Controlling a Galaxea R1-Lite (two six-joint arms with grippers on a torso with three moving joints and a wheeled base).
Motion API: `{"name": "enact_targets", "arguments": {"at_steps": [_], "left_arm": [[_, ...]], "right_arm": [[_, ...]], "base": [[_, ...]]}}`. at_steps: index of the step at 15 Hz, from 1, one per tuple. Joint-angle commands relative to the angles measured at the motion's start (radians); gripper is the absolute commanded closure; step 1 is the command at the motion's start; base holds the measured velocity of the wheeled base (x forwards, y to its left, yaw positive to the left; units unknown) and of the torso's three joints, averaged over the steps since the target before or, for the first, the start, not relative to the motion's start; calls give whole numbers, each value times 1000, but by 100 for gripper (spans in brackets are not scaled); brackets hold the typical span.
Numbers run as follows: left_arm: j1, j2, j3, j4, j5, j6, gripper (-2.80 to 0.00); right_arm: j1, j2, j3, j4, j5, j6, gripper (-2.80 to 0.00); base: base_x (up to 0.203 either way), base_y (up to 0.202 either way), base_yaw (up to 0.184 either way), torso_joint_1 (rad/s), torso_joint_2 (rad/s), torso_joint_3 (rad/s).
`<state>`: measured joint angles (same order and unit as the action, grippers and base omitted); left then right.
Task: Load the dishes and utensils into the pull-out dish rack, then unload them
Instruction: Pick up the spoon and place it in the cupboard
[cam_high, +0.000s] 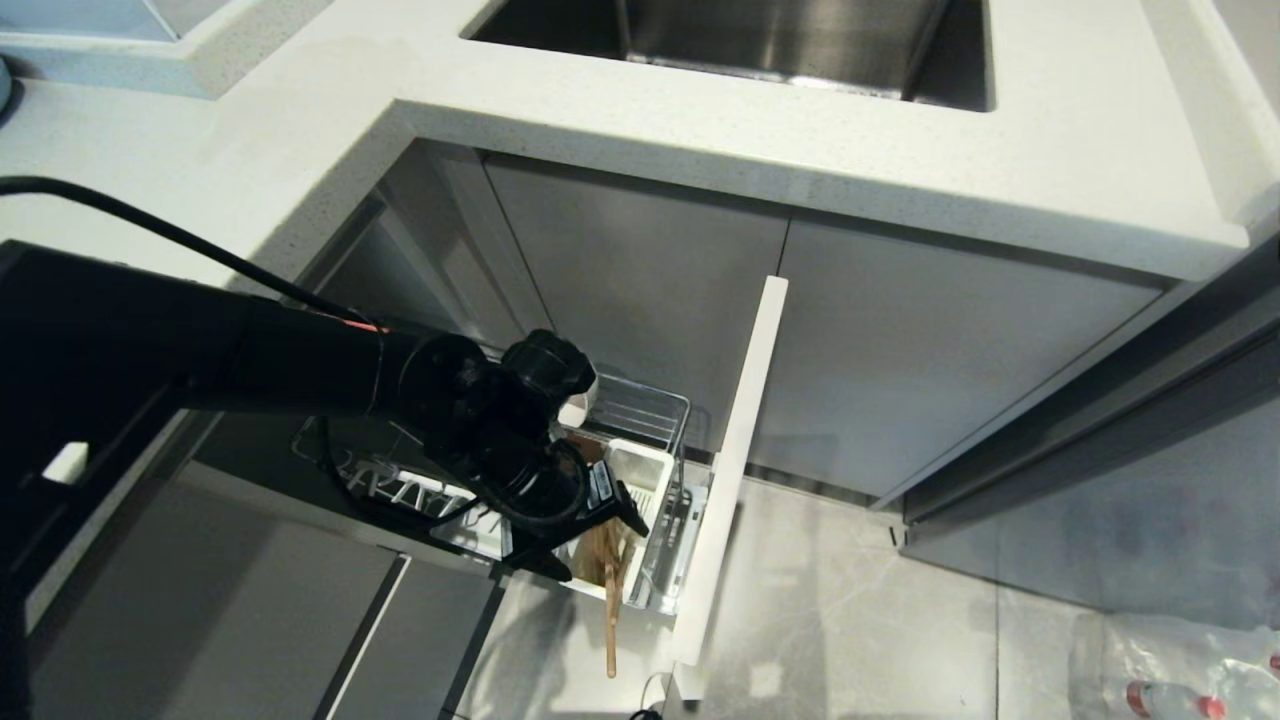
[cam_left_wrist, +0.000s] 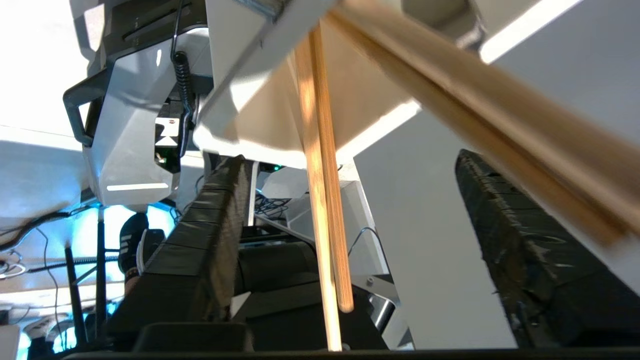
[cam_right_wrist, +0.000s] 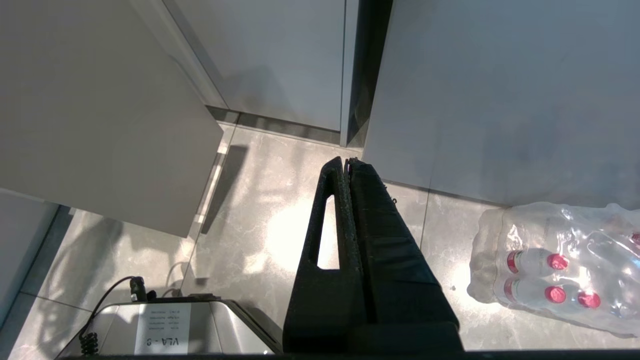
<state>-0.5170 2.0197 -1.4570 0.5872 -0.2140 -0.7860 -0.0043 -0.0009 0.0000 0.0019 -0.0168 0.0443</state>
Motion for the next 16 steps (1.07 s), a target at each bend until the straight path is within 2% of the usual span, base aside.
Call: {"name": "enact_targets", "arguments": {"at_steps": [1,7,8,10,16], "left_arm": [[-1,-47,4,3,-2,-5,-280],[-7,-194,15,69,-2,-18,-280],[-11,-226,21,75,-2,-19,0],[-25,-290,32,81,22,-22,0],[-111,-470,29,154,171,-47,0]], "right_arm": [[1,1,2,0,0,0,0],[0,1,2,1,0,0,0],[0,1,2,0,0,0,0],[1,1,2,0,0,0,0],[0,1,2,0,0,0,0]], "base": [[0,0,0,0,0,0],[0,0,0,0,0,0],[0,0,0,0,0,0],[0,0,0,0,0,0],[0,0,0,0,0,0]]}}
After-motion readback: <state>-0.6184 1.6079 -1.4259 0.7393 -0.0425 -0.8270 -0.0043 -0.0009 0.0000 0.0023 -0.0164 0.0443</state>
